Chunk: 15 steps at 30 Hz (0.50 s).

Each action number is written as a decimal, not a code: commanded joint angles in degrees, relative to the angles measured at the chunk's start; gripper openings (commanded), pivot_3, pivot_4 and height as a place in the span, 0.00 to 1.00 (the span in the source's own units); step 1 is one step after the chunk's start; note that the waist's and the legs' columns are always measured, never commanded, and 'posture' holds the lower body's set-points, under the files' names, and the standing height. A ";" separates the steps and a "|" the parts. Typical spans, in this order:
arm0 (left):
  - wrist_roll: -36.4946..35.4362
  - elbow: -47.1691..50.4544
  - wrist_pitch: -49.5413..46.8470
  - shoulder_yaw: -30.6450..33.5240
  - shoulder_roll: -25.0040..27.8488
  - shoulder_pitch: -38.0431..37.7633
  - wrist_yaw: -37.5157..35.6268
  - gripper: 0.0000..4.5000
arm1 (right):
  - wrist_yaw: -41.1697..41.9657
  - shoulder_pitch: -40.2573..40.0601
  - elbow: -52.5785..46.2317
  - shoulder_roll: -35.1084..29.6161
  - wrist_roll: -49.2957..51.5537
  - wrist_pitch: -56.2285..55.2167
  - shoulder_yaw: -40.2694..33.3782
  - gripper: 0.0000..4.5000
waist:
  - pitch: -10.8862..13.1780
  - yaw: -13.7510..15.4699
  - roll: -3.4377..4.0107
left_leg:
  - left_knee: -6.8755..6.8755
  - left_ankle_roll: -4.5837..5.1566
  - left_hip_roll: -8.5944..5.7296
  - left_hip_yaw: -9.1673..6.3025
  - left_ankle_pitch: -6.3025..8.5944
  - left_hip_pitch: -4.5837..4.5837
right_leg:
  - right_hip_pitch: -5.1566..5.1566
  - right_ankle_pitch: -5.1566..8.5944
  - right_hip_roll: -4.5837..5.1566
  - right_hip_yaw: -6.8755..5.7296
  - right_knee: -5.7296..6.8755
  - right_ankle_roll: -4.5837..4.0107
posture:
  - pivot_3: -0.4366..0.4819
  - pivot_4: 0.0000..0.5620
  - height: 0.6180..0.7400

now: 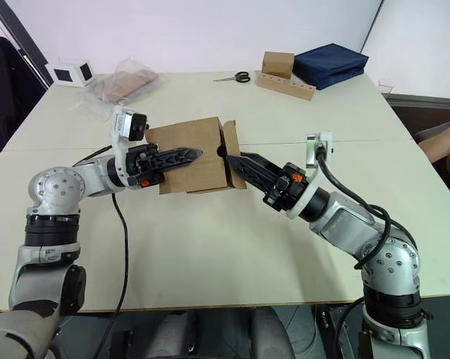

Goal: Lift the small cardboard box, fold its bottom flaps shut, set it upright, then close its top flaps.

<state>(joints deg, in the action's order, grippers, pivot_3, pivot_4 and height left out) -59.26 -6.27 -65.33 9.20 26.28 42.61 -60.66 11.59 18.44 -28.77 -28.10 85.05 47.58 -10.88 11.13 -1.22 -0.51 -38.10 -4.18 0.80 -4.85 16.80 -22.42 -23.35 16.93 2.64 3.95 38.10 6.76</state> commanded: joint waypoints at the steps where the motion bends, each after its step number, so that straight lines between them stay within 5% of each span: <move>1: -1.24 1.68 0.64 1.21 -0.04 1.36 0.17 0.00 | 0.50 0.84 -0.65 -0.34 0.02 -1.22 -0.33 0.53 | 0.00 0.01 0.00 | 0.00 0.00 0.00 0.00 0.00 0.00 | 0.00 0.00 0.00 0.00 0.00 0.00 | 0.48 0.27 1.00; 15: -1.35 1.76 0.67 1.26 -0.02 1.48 0.52 0.00 | 0.11 1.49 -0.31 -0.01 -0.87 -2.14 -0.10 0.53 | 0.00 0.00 0.00 | 0.00 0.00 0.00 0.00 0.00 0.00 | 0.00 0.00 0.00 0.00 0.00 0.00 | 0.48 0.27 1.00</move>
<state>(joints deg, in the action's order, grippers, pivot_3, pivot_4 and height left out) -59.37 -6.25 -65.33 9.25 25.95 42.62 -59.77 11.54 18.82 -27.81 -28.06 83.49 46.38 -10.51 11.13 -1.21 -0.51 -38.10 -4.18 0.80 -4.85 16.80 -22.42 -23.35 16.93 2.64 3.95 38.10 6.76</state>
